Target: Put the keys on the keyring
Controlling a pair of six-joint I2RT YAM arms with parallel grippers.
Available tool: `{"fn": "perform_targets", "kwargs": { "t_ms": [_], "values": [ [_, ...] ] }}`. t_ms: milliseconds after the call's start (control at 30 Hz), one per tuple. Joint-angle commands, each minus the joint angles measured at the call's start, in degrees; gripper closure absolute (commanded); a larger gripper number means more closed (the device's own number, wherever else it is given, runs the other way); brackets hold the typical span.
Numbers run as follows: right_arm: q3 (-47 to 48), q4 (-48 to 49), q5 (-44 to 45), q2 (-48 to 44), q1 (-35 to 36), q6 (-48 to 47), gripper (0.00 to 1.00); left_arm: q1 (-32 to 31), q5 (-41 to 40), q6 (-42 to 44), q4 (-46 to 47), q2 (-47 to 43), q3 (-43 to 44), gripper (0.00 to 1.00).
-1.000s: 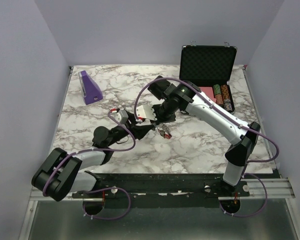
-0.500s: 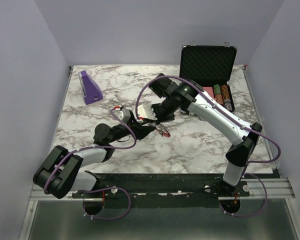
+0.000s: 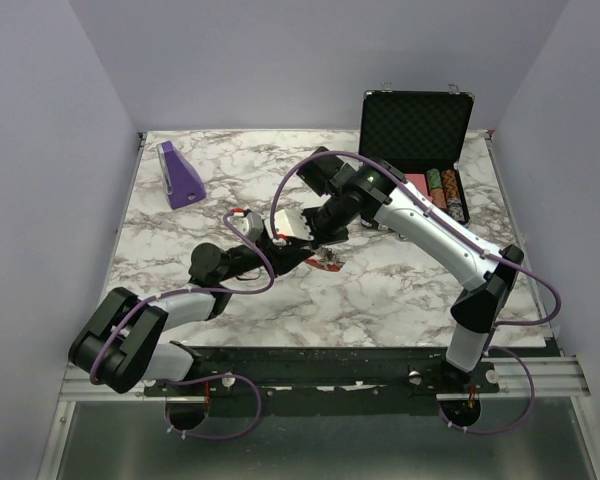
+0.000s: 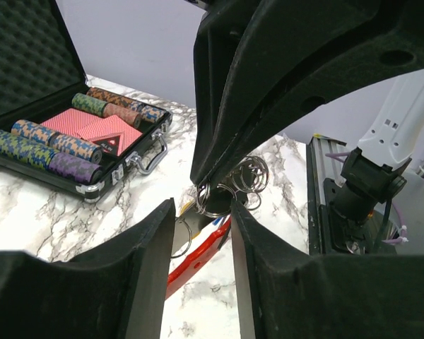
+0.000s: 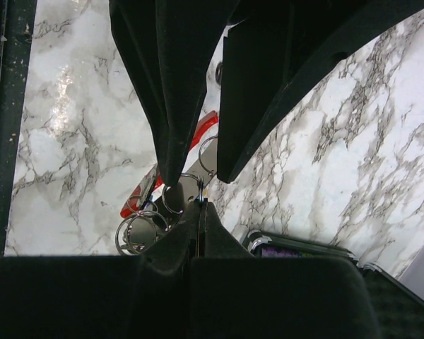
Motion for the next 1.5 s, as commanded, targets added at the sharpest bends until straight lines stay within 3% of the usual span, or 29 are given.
{"fn": "perform_targets", "kwargs": {
  "t_ms": [0,200,567,933,1333,1467],
  "values": [
    [0.6,-4.8,-2.6,0.6,0.5,-0.6,0.98,0.3,1.1,-0.4,15.2,0.1,1.1,0.61],
    [0.3,-4.8,-2.5,0.9,0.6,-0.6,0.98,0.3,1.1,-0.6,15.3,0.2,1.6,0.64],
    [0.6,-4.8,-2.1,0.9,0.6,-0.1,0.98,0.3,-0.1,-0.2,15.3,-3.2,-0.9,0.56],
    [1.1,-4.8,-2.6,1.1,0.7,0.0,0.98,0.3,1.5,-1.6,15.2,0.1,1.9,0.58],
    [1.3,-4.8,-3.1,1.1,0.6,0.0,0.98,0.2,2.6,-1.4,15.2,1.6,2.3,0.70],
    [0.9,-4.8,-3.2,1.0,0.6,0.0,0.98,0.2,3.4,-1.3,15.2,2.2,2.8,0.80]
  ]
}}
